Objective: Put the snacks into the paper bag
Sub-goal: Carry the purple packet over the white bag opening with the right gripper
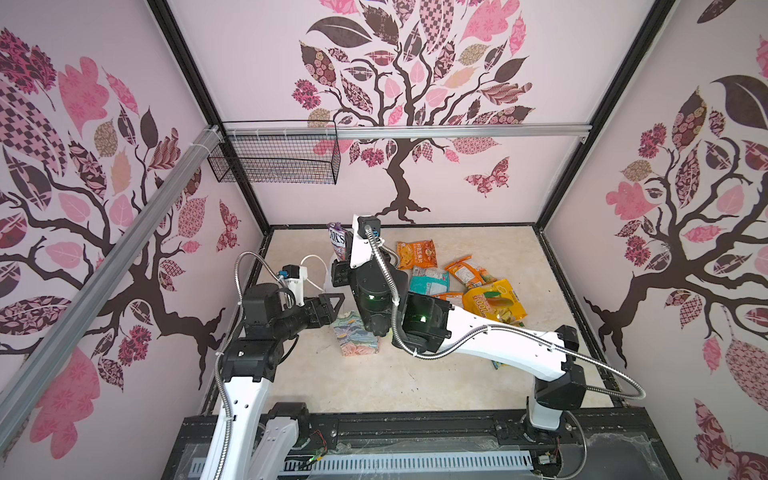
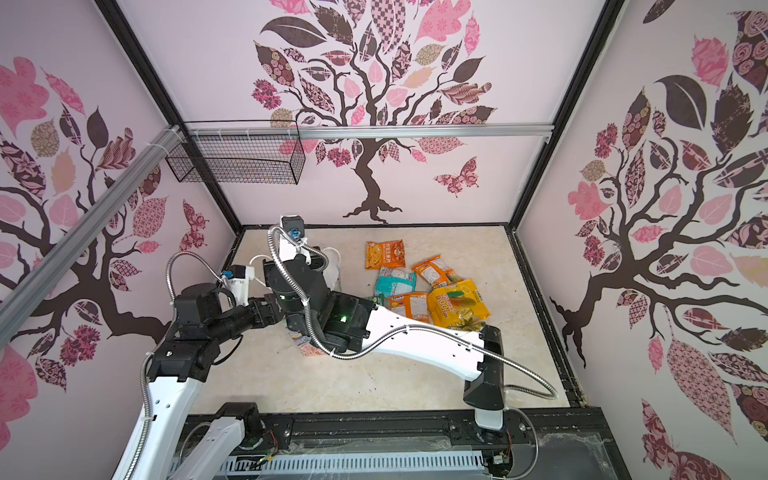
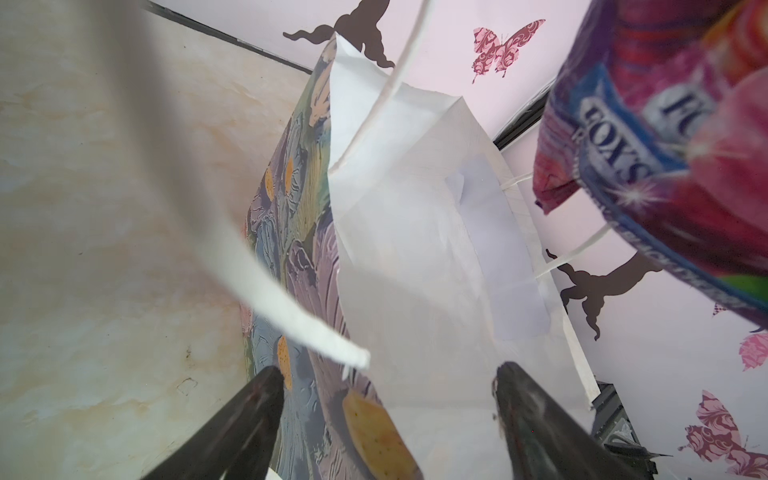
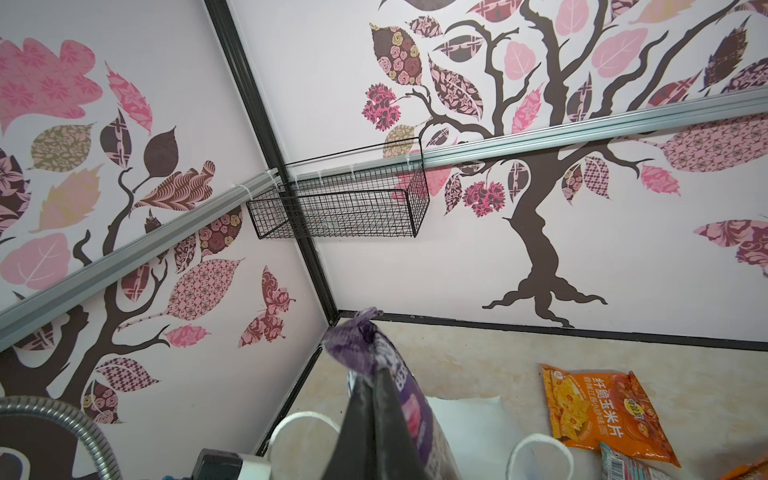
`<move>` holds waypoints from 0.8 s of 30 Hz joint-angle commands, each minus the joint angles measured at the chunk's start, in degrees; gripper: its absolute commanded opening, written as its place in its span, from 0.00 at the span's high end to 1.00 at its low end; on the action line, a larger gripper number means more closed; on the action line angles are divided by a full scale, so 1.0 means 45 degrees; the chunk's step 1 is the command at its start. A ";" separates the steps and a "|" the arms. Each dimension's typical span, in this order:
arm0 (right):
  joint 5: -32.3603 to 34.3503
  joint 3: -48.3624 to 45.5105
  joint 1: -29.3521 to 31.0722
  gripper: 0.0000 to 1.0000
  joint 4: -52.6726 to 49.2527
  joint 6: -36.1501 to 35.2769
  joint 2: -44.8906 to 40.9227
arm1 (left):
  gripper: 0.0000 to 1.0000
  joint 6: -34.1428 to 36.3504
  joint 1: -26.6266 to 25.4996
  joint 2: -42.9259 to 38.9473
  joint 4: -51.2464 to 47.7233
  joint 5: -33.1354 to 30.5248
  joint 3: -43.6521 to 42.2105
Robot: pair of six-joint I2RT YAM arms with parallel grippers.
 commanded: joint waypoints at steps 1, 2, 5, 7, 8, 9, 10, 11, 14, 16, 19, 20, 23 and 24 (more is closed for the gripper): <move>0.1040 -0.0376 0.0116 1.00 0.1384 -0.0065 0.0278 | 0.16 0.0077 -0.0037 -0.0066 0.0188 0.0052 -0.0331; 0.1143 -0.0576 0.0102 1.00 0.1663 -0.0136 0.0260 | 0.16 0.0082 -0.0043 -0.0058 0.0169 0.0038 -0.0338; 0.1406 -0.1090 0.0118 1.00 0.2294 -0.0184 0.0239 | 0.16 0.0062 -0.0035 -0.0060 0.0189 0.0059 -0.0341; 0.1461 -0.1157 0.0107 1.00 0.2196 -0.0014 0.0337 | 0.16 0.0072 -0.0033 -0.0042 0.0185 0.0057 -0.0336; 0.1480 -0.1158 0.0106 1.00 0.2128 0.0076 0.0394 | 0.17 0.0082 -0.0029 -0.0027 0.0201 0.0066 -0.0336; 0.1560 -0.1164 0.0114 1.00 0.2065 0.0127 0.0476 | 0.16 0.0072 -0.0048 -0.0016 0.0189 0.0070 -0.0336; 0.1647 -0.1206 0.0118 1.00 0.2058 0.0167 0.0518 | 0.17 0.0072 -0.0029 -0.0012 0.0193 0.0089 -0.0341; 0.1744 -0.1246 0.0096 1.00 0.2128 0.0116 0.0587 | 0.16 0.0072 -0.0041 -0.0029 0.0192 0.0063 -0.0333; 0.2051 -0.1399 0.0101 1.00 0.2499 -0.0159 0.0754 | 0.16 0.0071 -0.0039 -0.0028 0.0167 0.0076 -0.0326; 0.2141 -0.1562 0.0072 1.00 0.2611 -0.0220 0.0844 | 0.16 0.0092 -0.0041 -0.0011 0.0165 0.0048 -0.0327; 0.2390 -0.1746 0.0052 1.00 0.3053 -0.0642 0.0999 | 0.16 0.0054 -0.0029 0.0038 0.0165 -0.0040 -0.0355; 0.2553 -0.1806 0.0045 1.00 0.3338 -0.0952 0.1057 | 0.17 0.0033 -0.0044 0.0065 0.0144 -0.0092 -0.0342; 0.2841 -0.2125 0.0038 1.00 0.4101 -0.1617 0.1119 | 0.17 0.0072 -0.0044 0.0153 0.0076 -0.0170 -0.0297; 0.2937 -0.2215 0.0023 1.00 0.4236 -0.1685 0.1113 | 0.17 0.0077 -0.0034 0.0160 0.0056 -0.0177 -0.0297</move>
